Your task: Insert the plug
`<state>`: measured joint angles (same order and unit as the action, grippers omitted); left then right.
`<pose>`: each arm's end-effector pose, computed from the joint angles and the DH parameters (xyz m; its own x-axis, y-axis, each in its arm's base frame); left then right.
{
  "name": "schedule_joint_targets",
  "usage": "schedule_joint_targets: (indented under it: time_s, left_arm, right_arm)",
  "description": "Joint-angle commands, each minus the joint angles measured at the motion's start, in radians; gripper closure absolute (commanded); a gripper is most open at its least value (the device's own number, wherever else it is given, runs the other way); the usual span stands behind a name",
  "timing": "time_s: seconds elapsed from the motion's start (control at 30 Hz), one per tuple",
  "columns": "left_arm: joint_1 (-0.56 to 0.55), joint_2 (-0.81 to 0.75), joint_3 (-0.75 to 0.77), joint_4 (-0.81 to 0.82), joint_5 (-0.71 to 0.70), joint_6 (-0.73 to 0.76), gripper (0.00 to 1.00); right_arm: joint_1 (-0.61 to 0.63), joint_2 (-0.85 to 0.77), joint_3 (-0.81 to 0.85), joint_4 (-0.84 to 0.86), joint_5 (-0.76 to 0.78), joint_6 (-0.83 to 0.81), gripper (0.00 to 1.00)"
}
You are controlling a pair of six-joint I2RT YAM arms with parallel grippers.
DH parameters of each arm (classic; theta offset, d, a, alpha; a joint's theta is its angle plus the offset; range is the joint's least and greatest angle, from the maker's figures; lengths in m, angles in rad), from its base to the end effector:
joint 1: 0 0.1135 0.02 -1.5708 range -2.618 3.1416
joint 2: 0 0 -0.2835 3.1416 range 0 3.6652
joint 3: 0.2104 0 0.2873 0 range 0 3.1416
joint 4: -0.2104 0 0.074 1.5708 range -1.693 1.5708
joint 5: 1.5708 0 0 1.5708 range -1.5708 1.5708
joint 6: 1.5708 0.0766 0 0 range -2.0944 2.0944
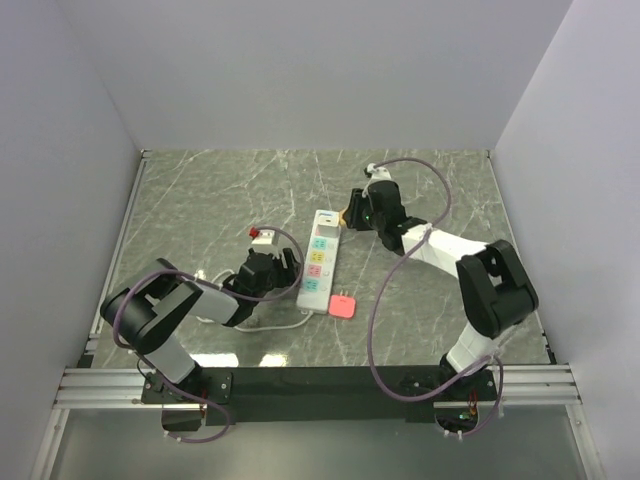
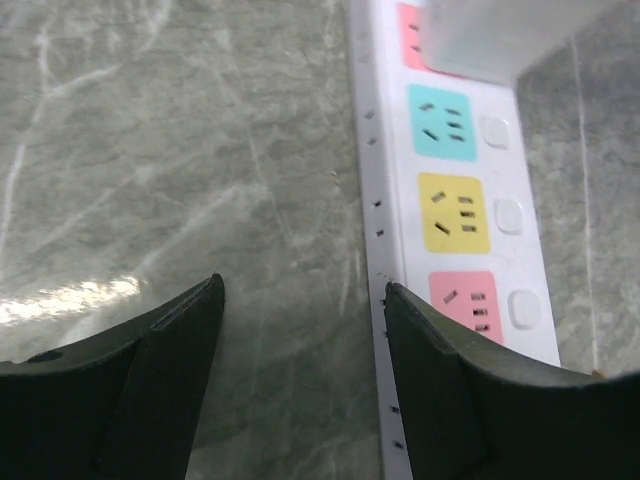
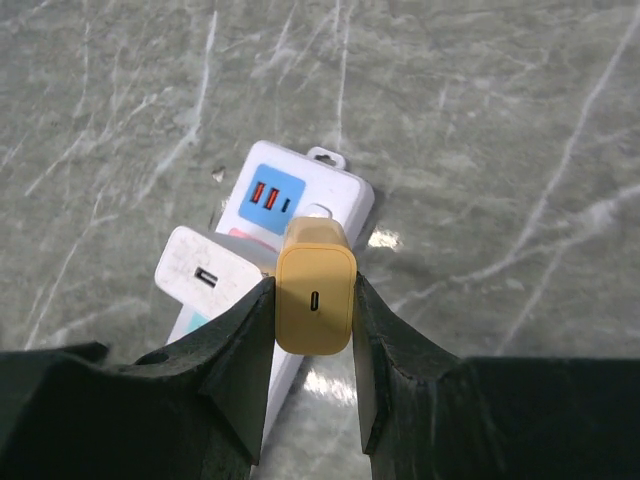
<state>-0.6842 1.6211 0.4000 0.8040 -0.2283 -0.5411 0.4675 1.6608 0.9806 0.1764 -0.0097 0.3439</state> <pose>0.2611 -0.1906 0.0930 -0.5036 -0.2367 -0.8309 0.2286 0.8910 -0.3923 0.3867 0.1960 0.1931 -0.5602 0.0949 -0.8229 -0.2861 0.9101 0.2997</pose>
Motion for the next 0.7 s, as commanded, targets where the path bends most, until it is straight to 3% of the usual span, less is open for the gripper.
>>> schedule_joint_targets:
  time_s: [0.0, 0.23, 0.47, 0.67]
  left_arm:
    - [-0.032, 0.019, 0.003, -0.011, 0.092, -0.034, 0.29]
    - [-0.067, 0.033, 0.031, 0.014, 0.112, -0.039, 0.28]
    - [-0.057, -0.047, 0.046, -0.086, 0.015, 0.020, 0.28]
    - [0.034, -0.154, 0.017, -0.101, 0.052, 0.033, 0.27]
  right_arm:
    - [0.026, 0.062, 0.099, 0.069, -0.058, 0.029, 1.00]
    - [0.040, 0.113, 0.205, 0.028, -0.049, -0.011, 1.00]
    - [0.086, -0.051, 0.139, -0.070, 0.036, -0.146, 1.00]
    - [0.144, -0.081, 0.179, -0.245, -0.052, -0.247, 1.00]
